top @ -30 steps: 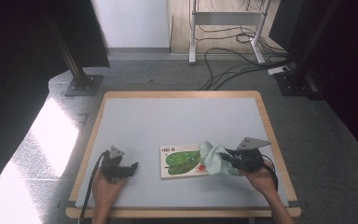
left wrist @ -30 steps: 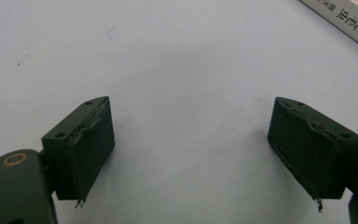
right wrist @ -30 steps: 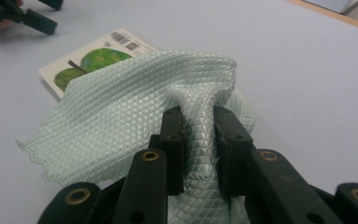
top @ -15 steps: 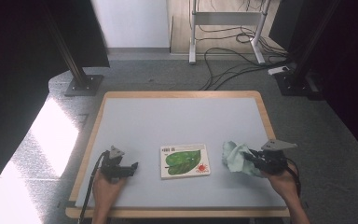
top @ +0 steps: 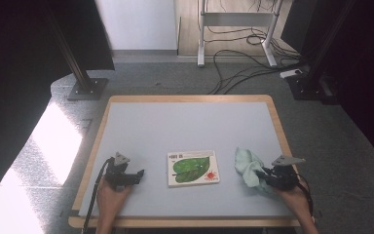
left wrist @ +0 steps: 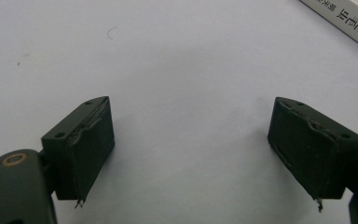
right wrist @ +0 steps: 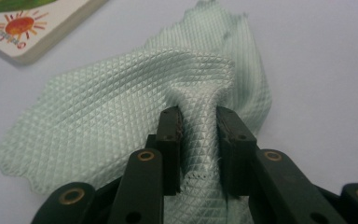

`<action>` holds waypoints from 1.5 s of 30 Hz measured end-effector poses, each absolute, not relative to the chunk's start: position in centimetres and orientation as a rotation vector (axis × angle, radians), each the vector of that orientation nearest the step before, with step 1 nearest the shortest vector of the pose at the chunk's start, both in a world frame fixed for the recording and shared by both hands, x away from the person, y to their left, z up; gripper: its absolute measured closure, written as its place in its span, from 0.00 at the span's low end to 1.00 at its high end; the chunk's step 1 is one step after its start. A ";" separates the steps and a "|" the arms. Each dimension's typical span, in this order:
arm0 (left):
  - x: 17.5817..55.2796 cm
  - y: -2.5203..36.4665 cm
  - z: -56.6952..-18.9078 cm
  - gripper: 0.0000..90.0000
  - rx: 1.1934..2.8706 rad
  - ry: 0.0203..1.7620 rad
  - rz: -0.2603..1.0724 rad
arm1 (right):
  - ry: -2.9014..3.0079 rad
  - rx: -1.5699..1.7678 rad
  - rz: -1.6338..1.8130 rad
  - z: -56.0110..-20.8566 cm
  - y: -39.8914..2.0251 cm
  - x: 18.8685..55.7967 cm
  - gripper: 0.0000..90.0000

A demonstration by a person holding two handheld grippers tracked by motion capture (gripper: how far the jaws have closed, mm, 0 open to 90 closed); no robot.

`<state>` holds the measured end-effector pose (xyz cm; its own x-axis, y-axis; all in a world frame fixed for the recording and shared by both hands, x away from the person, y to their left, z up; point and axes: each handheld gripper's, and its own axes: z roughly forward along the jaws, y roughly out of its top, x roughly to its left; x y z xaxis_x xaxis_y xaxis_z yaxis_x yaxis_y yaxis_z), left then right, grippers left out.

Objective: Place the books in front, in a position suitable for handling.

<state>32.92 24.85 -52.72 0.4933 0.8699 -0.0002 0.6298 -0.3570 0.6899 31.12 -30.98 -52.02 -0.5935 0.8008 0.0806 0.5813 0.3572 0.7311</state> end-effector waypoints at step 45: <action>34.9 20.5 -52.4 0.00 2.266 0.962 0.411 | 2.395 0.973 1.192 -49.1 -19.0 34.5 0.00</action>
